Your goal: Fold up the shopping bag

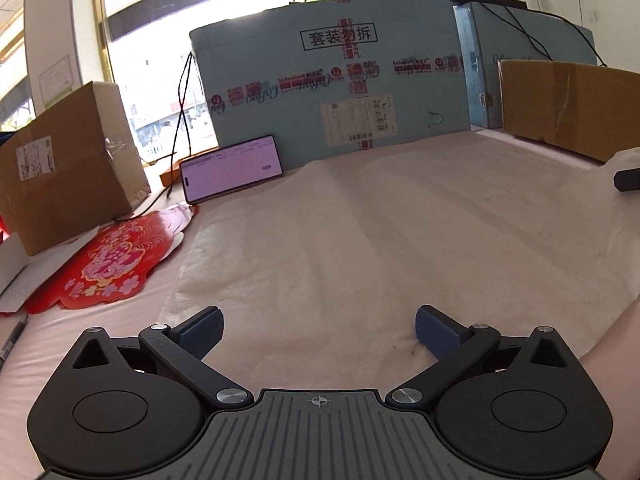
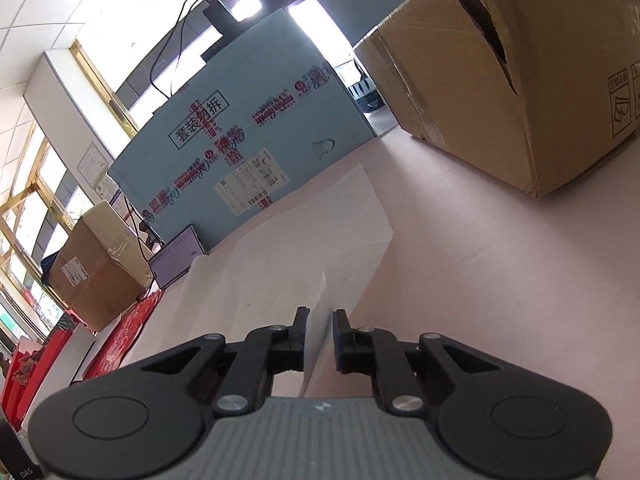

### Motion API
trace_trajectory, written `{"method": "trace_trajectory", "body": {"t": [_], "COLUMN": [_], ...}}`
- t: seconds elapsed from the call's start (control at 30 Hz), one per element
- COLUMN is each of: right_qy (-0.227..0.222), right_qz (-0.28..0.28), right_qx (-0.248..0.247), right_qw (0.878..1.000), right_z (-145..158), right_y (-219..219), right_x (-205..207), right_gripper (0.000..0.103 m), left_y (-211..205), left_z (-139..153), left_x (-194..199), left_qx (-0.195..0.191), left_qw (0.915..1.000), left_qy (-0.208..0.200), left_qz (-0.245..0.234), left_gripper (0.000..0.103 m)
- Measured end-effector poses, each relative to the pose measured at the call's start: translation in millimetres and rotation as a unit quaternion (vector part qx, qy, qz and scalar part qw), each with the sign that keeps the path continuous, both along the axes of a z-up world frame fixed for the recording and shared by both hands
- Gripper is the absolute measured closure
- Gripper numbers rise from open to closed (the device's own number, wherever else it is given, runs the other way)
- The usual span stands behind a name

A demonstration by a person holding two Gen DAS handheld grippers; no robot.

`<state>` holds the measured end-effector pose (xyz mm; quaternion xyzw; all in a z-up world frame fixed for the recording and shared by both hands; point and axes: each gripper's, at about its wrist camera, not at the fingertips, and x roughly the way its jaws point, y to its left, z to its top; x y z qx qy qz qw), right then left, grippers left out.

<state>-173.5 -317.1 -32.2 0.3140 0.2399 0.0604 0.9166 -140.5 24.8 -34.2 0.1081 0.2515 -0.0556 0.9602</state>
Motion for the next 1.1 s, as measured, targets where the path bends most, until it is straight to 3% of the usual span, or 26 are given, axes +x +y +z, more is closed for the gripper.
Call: {"method": "trace_trajectory", "body": {"t": [0.17, 0.33, 0.47, 0.6, 0.7, 0.83, 1.0, 1.1], "right_qy": [-0.061, -0.111, -0.146, -0.168, -0.177, -0.137, -0.089, -0.036], "right_qz": [0.039, 0.104, 0.176, 0.255, 0.278, 0.230, 0.100, 0.012], "right_qx": [0.005, 0.011, 0.004, 0.009, -0.012, -0.039, -0.073, -0.042], "right_qw": [0.997, 0.988, 0.974, 0.952, 0.944, 0.963, 0.988, 0.998], "right_z": [21, 45, 65, 82, 88, 86, 70, 46], "right_y": [17, 50, 92, 140, 167, 156, 103, 54], "right_x": [6, 25, 41, 57, 59, 60, 43, 25], "right_gripper": [0.096, 0.096, 0.096, 0.097, 0.098, 0.090, 0.048, 0.044], "left_y": [8, 34, 67, 101, 110, 109, 91, 78], "left_z": [2, 12, 13, 5, 0, 6, 12, 14], "left_x": [0, -14, -23, -29, -31, -33, -21, -12], "left_qx": [-0.026, -0.077, -0.047, -0.047, -0.049, -0.062, -0.066, -0.066], "left_qw": [0.9996, 0.9957, 0.9926, 0.9848, 0.9837, 0.9890, 0.9945, 0.9963], "left_qy": [-0.004, -0.040, -0.043, -0.026, -0.011, -0.026, -0.040, -0.042], "left_qz": [0.006, 0.032, 0.104, 0.165, 0.173, 0.132, 0.072, 0.035], "left_gripper": [0.000, 0.000, 0.000, 0.000, 0.000, 0.000, 0.000, 0.000]}}
